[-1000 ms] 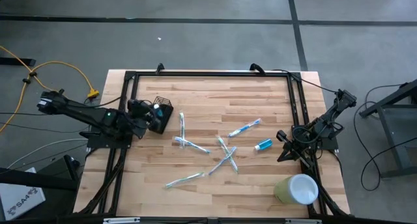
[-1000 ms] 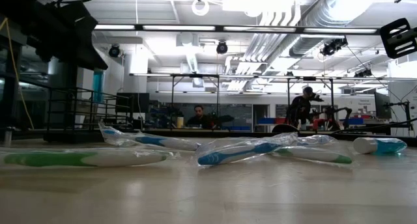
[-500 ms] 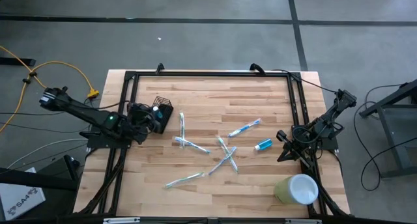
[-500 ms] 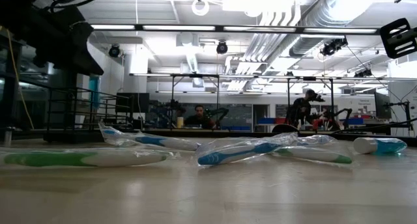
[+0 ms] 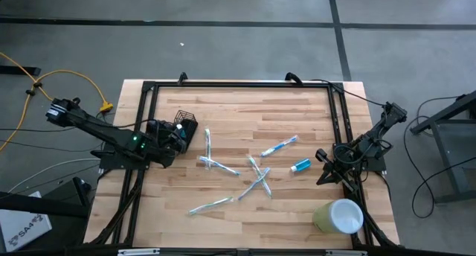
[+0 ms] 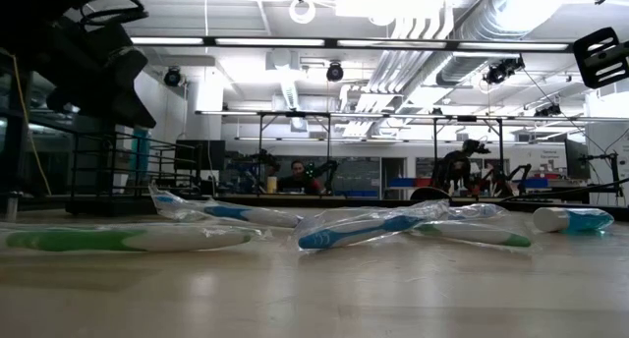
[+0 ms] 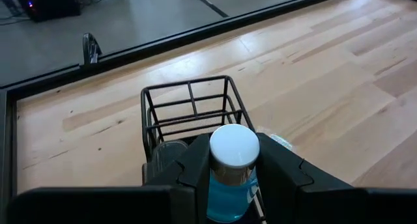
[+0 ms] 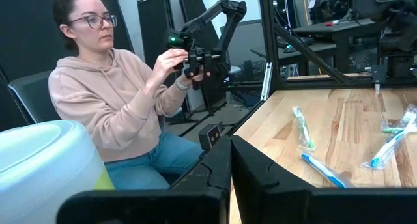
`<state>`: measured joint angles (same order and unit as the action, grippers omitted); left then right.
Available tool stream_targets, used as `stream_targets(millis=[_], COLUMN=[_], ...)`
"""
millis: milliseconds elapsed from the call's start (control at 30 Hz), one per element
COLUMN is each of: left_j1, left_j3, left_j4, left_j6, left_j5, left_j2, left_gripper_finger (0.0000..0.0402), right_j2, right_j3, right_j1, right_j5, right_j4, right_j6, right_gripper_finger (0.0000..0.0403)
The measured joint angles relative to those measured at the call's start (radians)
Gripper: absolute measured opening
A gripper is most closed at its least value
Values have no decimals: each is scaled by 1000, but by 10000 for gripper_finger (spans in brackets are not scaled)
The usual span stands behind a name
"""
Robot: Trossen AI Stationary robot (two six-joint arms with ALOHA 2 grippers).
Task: Pick & Place toothbrushing station
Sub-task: Put the left blue mouthwash bottle into the black wire organizer
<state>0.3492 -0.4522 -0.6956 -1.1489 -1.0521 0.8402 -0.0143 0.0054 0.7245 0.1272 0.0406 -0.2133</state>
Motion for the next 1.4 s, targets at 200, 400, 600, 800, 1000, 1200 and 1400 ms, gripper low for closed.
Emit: stream_targets(millis=[200,400,600,800,1000,1200,1400], left_j1=[0,15,17,17,17,17,17], left_j3=[0,0,0,0,0,0,-1], left_j4=[0,1,0,1,1,1,1], left_j6=[-56,-114,-153,-166,-176,-177,-177], left_j5=[17,22,39,53,67,74,75], left_j2=[51,88,107,106,106,106,106], left_gripper_finger=[88,88,103,121,124,125,126], right_j2=[0,0,0,0,0,0,0], right_j3=[0,0,0,0,0,0,0], right_j1=[0,0,0,0,0,0,0], right_j5=[0,0,0,0,0,0,0], right_j4=[0,0,0,0,0,0,0], right_j6=[0,0,0,0,0,0,0], right_gripper_finger=[2,2,2,2,2,2,2])
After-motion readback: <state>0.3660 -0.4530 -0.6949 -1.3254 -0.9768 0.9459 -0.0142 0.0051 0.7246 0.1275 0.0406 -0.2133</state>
